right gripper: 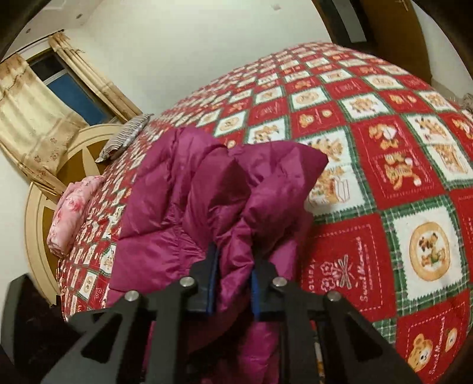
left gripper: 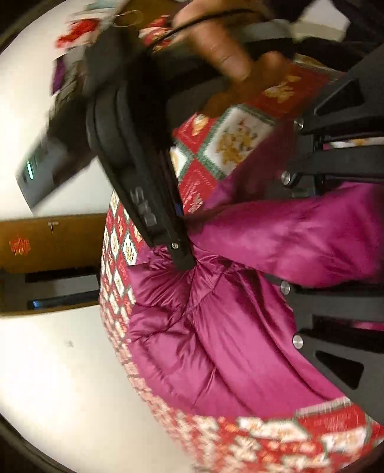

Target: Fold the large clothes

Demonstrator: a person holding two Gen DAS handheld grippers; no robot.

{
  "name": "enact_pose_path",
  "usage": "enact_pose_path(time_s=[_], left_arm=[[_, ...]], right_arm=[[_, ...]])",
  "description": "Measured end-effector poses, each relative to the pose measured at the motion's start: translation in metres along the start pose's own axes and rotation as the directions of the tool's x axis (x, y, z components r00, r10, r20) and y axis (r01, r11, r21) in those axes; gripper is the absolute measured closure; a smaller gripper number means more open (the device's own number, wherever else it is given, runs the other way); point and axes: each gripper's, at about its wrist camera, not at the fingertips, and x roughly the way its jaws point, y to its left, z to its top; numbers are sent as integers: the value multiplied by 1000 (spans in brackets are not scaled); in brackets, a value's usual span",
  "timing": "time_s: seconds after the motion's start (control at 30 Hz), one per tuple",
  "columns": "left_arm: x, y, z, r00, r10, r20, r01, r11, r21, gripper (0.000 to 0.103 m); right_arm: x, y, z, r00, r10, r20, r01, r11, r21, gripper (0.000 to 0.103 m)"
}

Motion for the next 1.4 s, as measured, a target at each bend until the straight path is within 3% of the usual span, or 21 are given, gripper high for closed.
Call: enact_pose_path(time_s=[0.17,0.27,0.4,0.47,0.5,0.57,0.63,0.77,0.83,0.9,1.0,1.13,1.2,1.27,1.4], left_arm=[[-40,-28,-21,996,61,64,-70,985,159,52],[-69,-30,-29,994,11,111,-30,985,171,49],[-113,15,-21,973,-141,185,139,990,26,43],[-121,50,-8,962,-135,239,159,984,-84,29],[-119,73,2,962,-86,261,132,977,-166,24],[-101,110,21,972,37,230,37,950,-310,24],[-70,139,38,982,129,140,-60,908,-415,24],[-16,153,41,994,111,9,-90,849,-521,24],[4,143,38,995,93,-22,-91,844,-529,24],[17,125,30,986,155,-61,-164,849,-502,24],[20,106,26,969,236,-73,-243,858,-452,24],[17,104,19,970,233,-76,-241,857,-456,23],[7,112,13,974,219,-64,-222,846,-485,23],[0,121,11,973,224,-51,-219,834,-506,23],[6,140,28,963,261,-72,-262,832,-490,23]], right_arm=[[5,-10,-4,1000,-11,-17,11,1000,21,83],[6,-13,-8,1000,-20,-19,21,999,35,83],[1,-22,-21,999,-24,-22,25,999,29,82],[-2,-24,-28,1000,-18,-20,19,999,29,82],[-3,-24,-30,1000,-12,-16,13,1000,28,80],[-8,-24,-31,1000,-9,-5,9,1000,30,78],[-19,-21,-28,1000,-8,5,8,1000,30,72],[-57,-7,-11,995,-71,75,73,997,-24,72],[-79,3,6,988,-109,113,115,992,-46,72],[-91,13,25,984,-122,130,129,990,-52,72],[-87,29,54,990,-58,125,58,998,2,71],[-44,37,72,995,55,87,-70,982,176,70],[-18,39,64,995,-50,88,33,982,185,71],[-3,34,50,977,-189,100,171,971,164,71],[23,18,31,955,-277,107,265,957,114,73]])
